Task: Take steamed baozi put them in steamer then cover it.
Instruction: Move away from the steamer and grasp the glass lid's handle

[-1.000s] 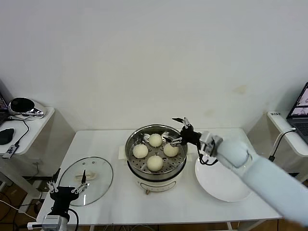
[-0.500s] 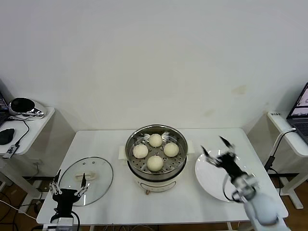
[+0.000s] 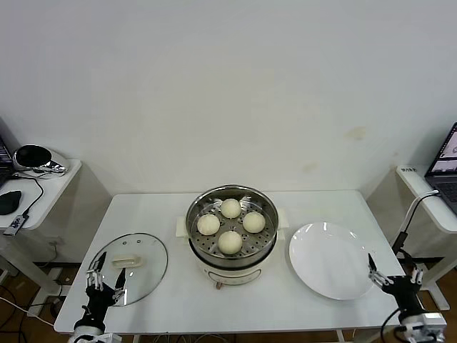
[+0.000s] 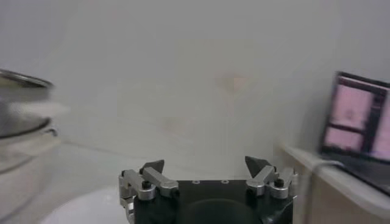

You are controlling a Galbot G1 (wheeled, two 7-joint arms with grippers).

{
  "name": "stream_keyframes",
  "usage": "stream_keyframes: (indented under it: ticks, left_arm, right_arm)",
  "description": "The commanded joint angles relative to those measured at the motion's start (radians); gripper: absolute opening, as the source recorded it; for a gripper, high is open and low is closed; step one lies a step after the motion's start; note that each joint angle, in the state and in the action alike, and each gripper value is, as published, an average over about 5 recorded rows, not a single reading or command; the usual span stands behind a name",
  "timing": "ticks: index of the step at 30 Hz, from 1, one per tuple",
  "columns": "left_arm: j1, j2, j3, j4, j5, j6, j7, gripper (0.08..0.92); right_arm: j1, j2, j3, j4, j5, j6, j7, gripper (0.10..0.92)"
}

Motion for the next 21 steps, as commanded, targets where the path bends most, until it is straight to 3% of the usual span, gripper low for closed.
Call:
stream_keyframes:
  ticks: [1, 21]
  left_arm:
    - [-0.178, 0.076, 0.082, 0.232, 0.285, -0.001, 0.026, 0.823]
    - [-0.419, 0.103, 0.148, 0.454, 0.281, 0.013, 0.049, 0.823]
  right_arm:
    - [-0.050, 0.076, 0.089, 0.015, -0.012, -0.007, 0.013, 0.823]
    - [-0.057, 0.087, 0.087, -0.014, -0.023, 0.013, 0.008, 0.823]
